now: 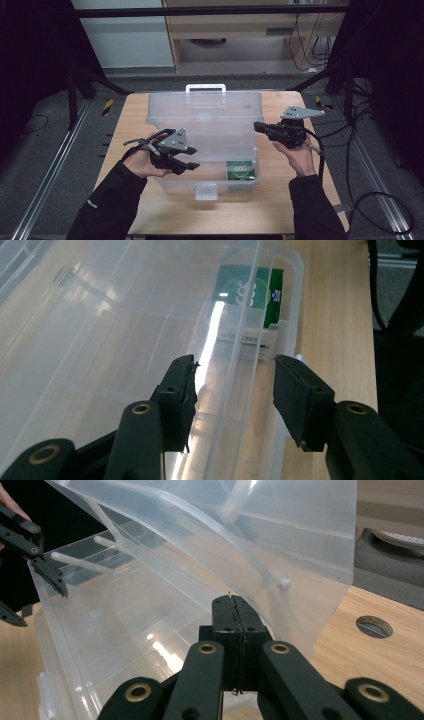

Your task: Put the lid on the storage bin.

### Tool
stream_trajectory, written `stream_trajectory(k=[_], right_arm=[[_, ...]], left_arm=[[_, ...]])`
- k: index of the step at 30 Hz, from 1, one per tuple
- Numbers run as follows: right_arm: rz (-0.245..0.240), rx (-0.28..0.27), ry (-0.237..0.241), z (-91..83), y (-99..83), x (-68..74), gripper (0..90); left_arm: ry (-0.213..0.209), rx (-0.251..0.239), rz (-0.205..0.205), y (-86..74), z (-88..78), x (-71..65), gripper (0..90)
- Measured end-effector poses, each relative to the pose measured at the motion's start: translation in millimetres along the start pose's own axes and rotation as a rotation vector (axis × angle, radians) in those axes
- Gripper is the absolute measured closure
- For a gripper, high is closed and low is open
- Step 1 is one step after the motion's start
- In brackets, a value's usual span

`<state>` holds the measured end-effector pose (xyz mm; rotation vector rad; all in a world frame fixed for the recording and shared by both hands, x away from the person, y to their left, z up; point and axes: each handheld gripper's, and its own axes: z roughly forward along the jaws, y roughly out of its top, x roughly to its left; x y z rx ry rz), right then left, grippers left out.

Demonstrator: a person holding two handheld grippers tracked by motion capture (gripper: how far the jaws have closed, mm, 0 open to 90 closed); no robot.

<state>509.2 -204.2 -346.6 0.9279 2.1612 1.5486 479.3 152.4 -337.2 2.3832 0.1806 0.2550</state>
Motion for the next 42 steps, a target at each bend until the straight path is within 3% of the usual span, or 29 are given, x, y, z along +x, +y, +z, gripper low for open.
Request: stream_trajectory(k=[7, 15, 25, 32, 37, 42], right_arm=[[0.017, -0.013, 0.010, -2.4, -6.3, -1.3, 90.0], [0.011, -0.019, 0.003, -4.7, -10.0, 1.7, 90.0], [0.020, -0.032, 0.022, -5.6, -16.9, 6.4, 90.0], [0.014, -0.019, 0.013, -6.3, -17.4, 8.6, 90.0], [0.014, -0.015, 0.012, -5.8, -17.5, 9.2, 90.0], [0.009, -0.010, 0.009, -5.3, -17.9, 9.7, 90.0]], left_arm=[[0.031, -0.050, -0.050, -2.7, 2.1, -7.2, 51.0], [0.048, -0.141, -0.111, -7.6, 3.7, -15.5, 51.4], [0.127, -0.231, -0.194, -13.5, -0.6, -20.4, 54.9], [0.182, -0.290, -0.257, -24.8, -4.1, -20.0, 66.1], [0.222, -0.299, -0.264, -29.0, -7.9, -20.7, 73.1], [0.277, -0.311, -0.308, -37.6, -16.4, -17.9, 82.3]])
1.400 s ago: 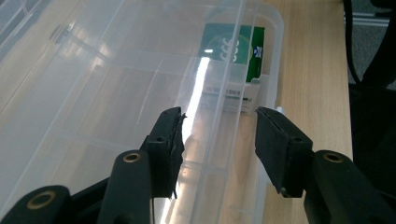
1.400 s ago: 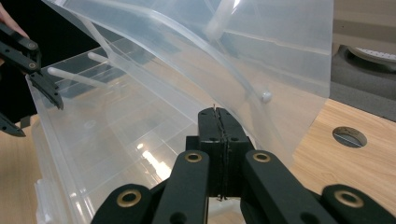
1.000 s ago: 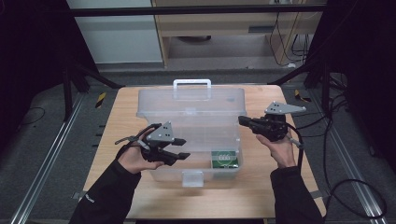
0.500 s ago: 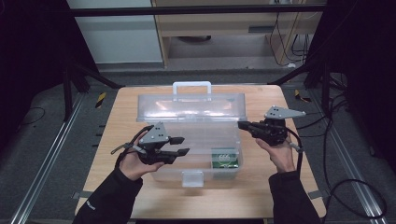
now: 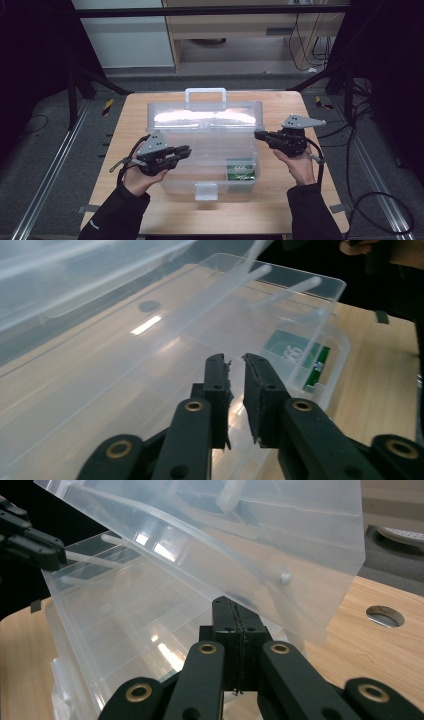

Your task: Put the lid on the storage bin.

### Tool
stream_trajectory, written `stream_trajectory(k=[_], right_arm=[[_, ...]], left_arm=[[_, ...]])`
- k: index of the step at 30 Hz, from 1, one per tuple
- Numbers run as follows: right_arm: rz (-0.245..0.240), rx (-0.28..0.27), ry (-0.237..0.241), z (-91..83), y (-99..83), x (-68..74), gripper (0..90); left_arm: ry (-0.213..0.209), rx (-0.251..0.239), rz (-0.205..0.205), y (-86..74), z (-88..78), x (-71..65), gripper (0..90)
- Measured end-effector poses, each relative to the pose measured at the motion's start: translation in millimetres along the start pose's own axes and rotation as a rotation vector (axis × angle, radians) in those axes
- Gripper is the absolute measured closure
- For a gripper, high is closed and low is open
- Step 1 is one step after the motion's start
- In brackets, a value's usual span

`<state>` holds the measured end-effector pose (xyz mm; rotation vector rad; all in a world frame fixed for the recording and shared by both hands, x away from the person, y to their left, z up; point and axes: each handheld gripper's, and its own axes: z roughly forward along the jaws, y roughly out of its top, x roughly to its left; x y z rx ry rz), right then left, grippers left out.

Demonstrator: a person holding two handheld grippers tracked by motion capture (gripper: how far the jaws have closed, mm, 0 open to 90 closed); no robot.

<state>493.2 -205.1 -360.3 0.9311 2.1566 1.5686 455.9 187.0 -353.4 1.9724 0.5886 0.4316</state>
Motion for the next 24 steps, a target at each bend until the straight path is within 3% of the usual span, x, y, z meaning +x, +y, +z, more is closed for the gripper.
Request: stream_trajectory(k=[11, 24], right_arm=[[-0.007, 0.017, 0.002, -0.6, -1.2, 1.8, 90.0], [-0.006, 0.030, 0.005, -1.6, -4.4, 3.8, 90.0]], left_arm=[[0.079, -0.018, -0.077, -11.6, -22.8, 19.5, 88.2], [0.171, -0.008, -0.127, -32.4, -41.1, 40.5, 89.0]])
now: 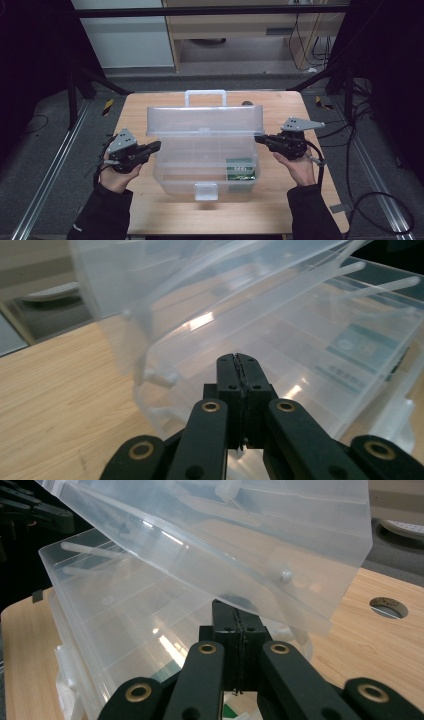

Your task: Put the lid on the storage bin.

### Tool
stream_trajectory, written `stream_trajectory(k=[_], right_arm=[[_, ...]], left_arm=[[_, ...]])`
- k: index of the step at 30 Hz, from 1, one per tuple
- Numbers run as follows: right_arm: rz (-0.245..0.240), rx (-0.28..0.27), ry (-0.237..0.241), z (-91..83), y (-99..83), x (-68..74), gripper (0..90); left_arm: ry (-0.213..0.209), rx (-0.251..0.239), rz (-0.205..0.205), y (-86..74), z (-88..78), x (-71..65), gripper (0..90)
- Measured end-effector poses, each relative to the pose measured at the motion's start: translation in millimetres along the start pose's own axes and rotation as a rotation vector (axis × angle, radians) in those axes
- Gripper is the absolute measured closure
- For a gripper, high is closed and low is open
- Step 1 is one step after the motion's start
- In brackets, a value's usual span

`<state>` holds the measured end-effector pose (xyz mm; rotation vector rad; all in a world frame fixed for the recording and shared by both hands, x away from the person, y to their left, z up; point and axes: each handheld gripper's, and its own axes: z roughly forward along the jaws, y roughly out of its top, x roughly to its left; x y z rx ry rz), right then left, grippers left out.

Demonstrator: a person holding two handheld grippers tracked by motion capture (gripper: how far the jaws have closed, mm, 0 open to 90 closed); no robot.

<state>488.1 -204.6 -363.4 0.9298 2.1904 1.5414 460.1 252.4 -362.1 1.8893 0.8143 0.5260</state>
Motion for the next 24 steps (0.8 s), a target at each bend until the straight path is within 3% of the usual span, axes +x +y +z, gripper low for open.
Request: stream_trajectory(k=[9, 24], right_arm=[[-0.003, 0.018, -0.004, -0.8, -2.8, 3.4, 90.0], [-0.025, 0.078, -0.009, -2.3, -10.3, 9.9, 90.0]], left_arm=[[0.027, -0.007, -0.034, -6.9, -5.0, 13.0, 89.1], [0.019, 0.011, -0.031, -14.1, -2.8, 15.3, 89.1]])
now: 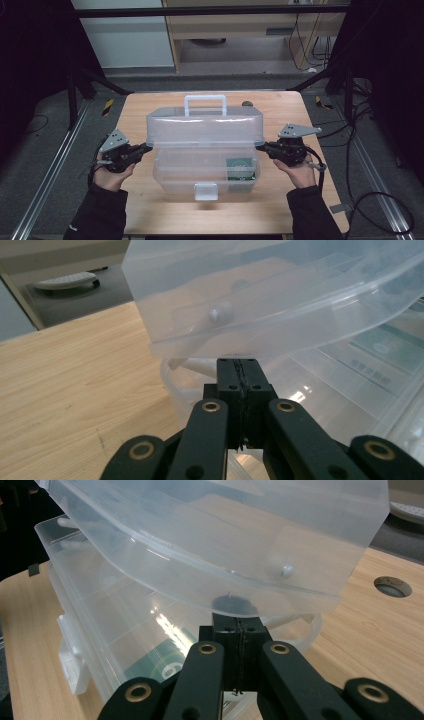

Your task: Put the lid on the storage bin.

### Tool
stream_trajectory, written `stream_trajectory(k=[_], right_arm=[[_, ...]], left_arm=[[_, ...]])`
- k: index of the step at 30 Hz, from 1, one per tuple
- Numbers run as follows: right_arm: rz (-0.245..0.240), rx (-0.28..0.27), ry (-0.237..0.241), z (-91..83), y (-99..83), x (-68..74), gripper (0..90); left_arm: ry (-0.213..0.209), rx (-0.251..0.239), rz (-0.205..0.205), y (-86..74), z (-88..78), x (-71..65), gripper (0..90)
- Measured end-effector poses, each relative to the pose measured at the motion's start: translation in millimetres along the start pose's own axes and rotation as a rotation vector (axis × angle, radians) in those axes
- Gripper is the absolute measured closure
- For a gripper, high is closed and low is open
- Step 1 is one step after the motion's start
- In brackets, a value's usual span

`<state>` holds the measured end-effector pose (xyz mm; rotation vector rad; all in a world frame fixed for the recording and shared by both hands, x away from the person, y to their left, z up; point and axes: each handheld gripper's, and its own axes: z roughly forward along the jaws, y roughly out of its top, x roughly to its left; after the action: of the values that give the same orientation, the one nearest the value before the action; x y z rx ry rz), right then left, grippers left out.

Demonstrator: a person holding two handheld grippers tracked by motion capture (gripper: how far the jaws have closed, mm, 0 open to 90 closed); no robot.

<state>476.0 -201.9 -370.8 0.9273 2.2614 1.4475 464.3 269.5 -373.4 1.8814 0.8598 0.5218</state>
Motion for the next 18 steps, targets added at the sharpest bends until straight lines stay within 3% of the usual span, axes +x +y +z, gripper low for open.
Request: stream_trajectory(k=[18], right_arm=[[-0.016, 0.086, -0.034, 0.3, -15.0, 5.8, 90.0]], left_arm=[[-0.013, 0.044, 0.004, -15.6, -0.5, -2.7, 88.8]])
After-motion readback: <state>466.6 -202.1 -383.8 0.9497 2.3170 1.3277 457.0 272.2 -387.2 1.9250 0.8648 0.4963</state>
